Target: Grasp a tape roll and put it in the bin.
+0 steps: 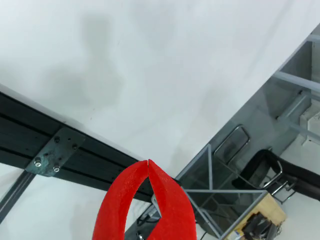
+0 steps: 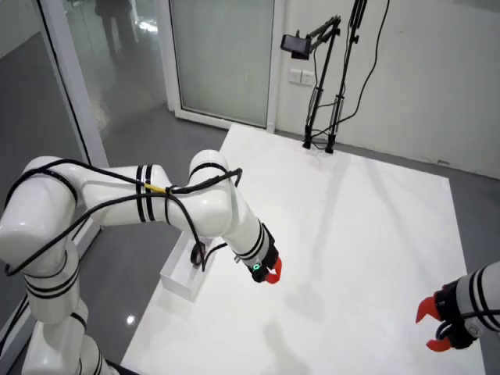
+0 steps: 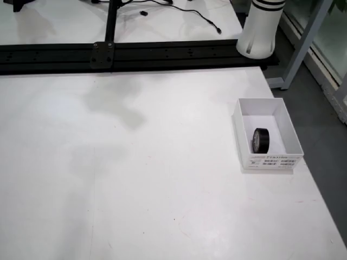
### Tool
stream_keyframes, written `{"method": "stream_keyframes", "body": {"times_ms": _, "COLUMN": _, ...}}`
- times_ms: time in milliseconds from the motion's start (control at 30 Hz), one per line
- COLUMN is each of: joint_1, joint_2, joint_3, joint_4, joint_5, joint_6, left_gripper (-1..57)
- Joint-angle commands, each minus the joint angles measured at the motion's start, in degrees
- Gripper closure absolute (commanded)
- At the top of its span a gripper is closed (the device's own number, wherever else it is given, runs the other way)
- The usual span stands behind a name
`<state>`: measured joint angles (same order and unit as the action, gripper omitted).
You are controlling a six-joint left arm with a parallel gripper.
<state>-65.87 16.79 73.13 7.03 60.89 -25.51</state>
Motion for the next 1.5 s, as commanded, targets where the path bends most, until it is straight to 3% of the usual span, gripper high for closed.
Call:
{"method": "stream_keyframes", "body": {"times_ms": 33, "joint_1": 3.1, "joint_2": 0.0, "joint_3": -0.1, "joint_4": 0.0, "joint_5": 0.3, "joint_6": 2.7, "left_gripper": 56.8}}
{"method": "stream_keyframes", "body": {"times_ms": 900, "joint_1": 0.0, "joint_2": 0.0, "joint_3": -0.1, "joint_4": 0.0, "joint_5": 0.3, "joint_6": 3.0, "left_gripper": 56.8}}
{"method": "stream_keyframes", "body": {"times_ms": 1500, "joint_1": 1.9, "joint_2": 0.0, "joint_3": -0.1, "joint_4": 0.0, "joint_5": 0.3, "joint_6": 3.0, "left_gripper": 56.8}}
